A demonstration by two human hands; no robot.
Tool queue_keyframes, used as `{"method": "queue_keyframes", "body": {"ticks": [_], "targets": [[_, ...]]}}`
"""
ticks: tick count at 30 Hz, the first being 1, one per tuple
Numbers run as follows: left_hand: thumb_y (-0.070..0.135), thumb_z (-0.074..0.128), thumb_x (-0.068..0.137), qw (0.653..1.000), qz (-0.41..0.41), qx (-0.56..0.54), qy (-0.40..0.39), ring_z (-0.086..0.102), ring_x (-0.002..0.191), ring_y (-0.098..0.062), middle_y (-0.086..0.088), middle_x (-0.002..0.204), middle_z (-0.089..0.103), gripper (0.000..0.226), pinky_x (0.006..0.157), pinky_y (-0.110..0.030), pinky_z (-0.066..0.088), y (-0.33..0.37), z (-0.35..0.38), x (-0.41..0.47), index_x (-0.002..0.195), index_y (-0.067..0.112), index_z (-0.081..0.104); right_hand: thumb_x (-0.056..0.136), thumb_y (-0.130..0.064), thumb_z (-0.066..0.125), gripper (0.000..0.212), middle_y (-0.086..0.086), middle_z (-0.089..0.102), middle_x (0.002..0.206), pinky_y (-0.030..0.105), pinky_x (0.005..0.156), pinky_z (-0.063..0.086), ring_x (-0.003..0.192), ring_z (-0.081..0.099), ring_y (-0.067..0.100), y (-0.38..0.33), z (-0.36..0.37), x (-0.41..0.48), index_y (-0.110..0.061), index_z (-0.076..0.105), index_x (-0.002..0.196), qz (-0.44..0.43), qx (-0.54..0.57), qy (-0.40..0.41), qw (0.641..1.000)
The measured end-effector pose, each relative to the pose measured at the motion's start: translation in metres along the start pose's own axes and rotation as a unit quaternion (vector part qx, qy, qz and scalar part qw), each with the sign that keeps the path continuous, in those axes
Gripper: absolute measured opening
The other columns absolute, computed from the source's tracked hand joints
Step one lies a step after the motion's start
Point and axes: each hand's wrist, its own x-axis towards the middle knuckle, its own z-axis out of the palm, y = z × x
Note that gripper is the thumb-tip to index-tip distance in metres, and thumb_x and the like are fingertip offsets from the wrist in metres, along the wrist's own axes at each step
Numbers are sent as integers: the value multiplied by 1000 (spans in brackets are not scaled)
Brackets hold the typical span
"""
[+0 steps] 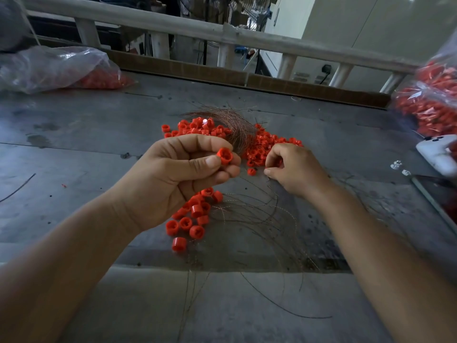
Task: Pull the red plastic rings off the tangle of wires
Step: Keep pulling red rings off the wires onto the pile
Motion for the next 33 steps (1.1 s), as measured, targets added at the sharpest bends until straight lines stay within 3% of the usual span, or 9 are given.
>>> {"method": "queue_keyframes", "body": {"ticks": [2,6,9,15,18,24,29,33], "targets": [[8,65,60,1000,-1,1,0,70,71,-14,-10,79,72,20,59,-15,54,0,0,0,78,7,74,80,-9,65,11,-14,49,71,6,53,30,63,43,0,-1,-2,-1,-16,57,78,2,17,10,1000],[6,62,66,1000,0,9,-2,70,72,-14,-10,79,72,17,59,-15,54,-1,0,0,78,7,74,81,-5,64,16,-12,52,73,1,55,38,62,49,-2,-5,-14,-4,-17,60,91,41,131,56,989],[0,54,70,1000,0,20,2,70,72,-15,-10,79,72,22,60,-16,54,-2,0,0,79,7,74,83,-2,62,12,-8,58,70,6,51,43,58,57,2,-12,-25,-9,-11,64,90,51,234,74,968],[-1,56,68,998,-7,52,29,70,72,-17,-11,77,71,21,61,-18,55,-3,1,0,77,6,74,82,7,59,25,-3,60,73,20,63,56,58,62,3,-42,-31,-23,-17,62,83,8,424,36,905],[1,58,65,997,-7,71,41,70,71,-17,-11,75,71,20,61,-18,55,-4,2,1,75,8,74,81,6,59,23,-2,62,69,26,64,57,63,65,8,-52,-28,-28,-16,62,78,-8,458,7,889],[2,58,64,994,-6,91,54,70,71,-17,-10,74,71,19,61,-18,55,-4,2,2,73,9,74,80,-1,60,16,1,69,68,22,56,53,64,68,14,-57,-23,-31,-16,58,77,-26,475,-19,879],[1,58,63,993,3,81,84,70,69,-17,-11,73,71,18,59,-18,54,-5,2,3,75,7,71,75,4,65,19,-2,67,65,21,62,53,65,67,13,-60,-20,-33,-14,60,74,-56,477,-43,876],[2,59,63,992,6,92,89,70,69,-16,-10,73,71,19,60,-17,54,-5,2,3,78,6,69,65,-18,69,9,-1,68,67,24,65,56,66,67,14,-63,-19,-35,-15,64,72,-58,477,-35,876]]}}
